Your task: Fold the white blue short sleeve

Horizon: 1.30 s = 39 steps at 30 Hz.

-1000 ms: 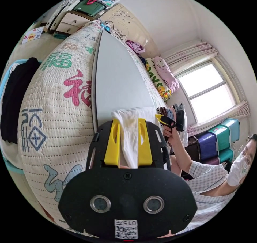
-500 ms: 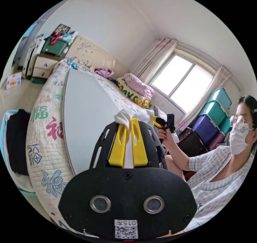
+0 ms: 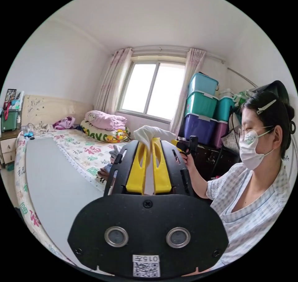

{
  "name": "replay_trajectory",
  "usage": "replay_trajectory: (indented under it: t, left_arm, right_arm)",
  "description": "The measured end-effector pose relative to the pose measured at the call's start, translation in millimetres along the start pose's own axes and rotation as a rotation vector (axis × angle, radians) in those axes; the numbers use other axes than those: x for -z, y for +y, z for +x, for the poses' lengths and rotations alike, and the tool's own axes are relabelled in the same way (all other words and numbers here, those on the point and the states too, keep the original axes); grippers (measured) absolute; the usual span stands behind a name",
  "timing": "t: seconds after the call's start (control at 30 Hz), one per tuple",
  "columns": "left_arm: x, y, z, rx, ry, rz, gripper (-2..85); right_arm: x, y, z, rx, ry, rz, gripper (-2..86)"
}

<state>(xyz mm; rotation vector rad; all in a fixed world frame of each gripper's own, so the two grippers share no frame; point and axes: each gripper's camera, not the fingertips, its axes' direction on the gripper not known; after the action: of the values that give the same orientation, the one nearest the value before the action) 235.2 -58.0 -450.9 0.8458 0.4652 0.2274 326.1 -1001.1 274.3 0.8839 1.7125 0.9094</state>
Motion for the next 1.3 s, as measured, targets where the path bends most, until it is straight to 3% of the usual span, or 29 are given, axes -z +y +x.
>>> replay_trajectory:
  t: [0.27,0.5,0.93,1.3]
  left_arm:
    - [-156.7,17.0,67.8,-0.049,0.280,-0.080,0.4]
    - [-249.6,84.6,116.1,-0.113,0.429,-0.151,0.3]
    - [-323.9,166.4,148.7,-0.139,0.539,-0.210,0.3]
    - [-417.6,191.8,144.6,-0.149,0.517,-0.241,0.1]
  right_arm:
    - [140.9,1.3,-112.5,0.005,0.208,0.106,3.9]
    - [186.4,49.6,-188.2,-0.007,0.302,0.088,3.8]
    - [174.0,86.2,-273.5,-0.019,0.261,0.228,3.6]
    - [115.1,56.1,-272.3,-0.062,0.476,0.180,4.0]
